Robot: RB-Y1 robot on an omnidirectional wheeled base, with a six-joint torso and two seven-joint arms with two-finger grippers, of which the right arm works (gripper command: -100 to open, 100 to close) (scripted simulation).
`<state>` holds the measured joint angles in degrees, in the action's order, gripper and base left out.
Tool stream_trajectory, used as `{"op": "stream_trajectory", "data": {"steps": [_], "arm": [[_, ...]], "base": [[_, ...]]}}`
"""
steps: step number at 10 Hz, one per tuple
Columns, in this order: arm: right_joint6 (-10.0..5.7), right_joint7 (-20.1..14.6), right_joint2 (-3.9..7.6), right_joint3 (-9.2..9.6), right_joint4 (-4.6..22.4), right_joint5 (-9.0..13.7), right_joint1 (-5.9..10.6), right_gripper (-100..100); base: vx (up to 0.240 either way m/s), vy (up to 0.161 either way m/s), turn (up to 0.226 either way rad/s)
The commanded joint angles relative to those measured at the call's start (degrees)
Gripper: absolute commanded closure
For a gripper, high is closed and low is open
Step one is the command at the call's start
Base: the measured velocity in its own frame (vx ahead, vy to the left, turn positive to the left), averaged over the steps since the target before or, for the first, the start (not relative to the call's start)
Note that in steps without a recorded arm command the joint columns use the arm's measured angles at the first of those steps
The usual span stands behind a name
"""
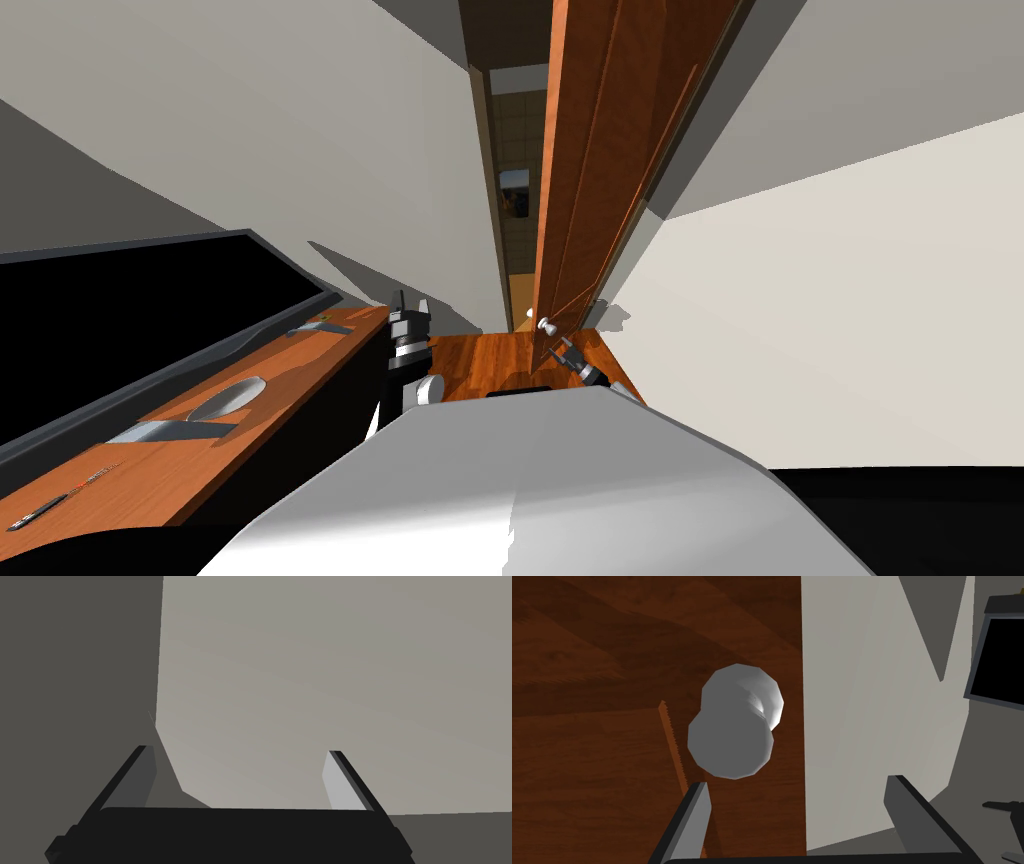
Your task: Pull the door open
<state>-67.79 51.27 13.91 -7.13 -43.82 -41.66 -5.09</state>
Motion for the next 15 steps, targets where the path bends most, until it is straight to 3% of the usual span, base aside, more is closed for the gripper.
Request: {"op": "stream_trajectory", "data": {"steps": [1,4,5,9,10,11,15], "arm": [[-0.57,0.32,0.2,-0.15,2.18,0.02,1.47,-100],[-1.2,0.3,0.85,-0.27,6.54,-0.33,5.52,-100],[-1.2,0.3,0.85,-0.27,6.54,-0.33,5.52,-100],[-1.73,0.28,1.38,-0.37,10.18,-0.63,8.91,-100],[-1.43,0.08,1.32,-0.32,9.41,-0.63,8.44,-100],[-1.43,0.08,1.32,-0.32,9.41,-0.63,8.44,100],[-1.43,0.08,1.32,-0.32,9.41,-0.63,8.44,100]], "base": [[0.058,0.04,-0.006],[0.079,0.033,-0.041],[0.056,0.025,-0.032],[0.066,0.013,-0.031],[0.039,0.002,-0.002],[0.0,0.0,0.0],[-0.005,-0.001,0.002]]}}
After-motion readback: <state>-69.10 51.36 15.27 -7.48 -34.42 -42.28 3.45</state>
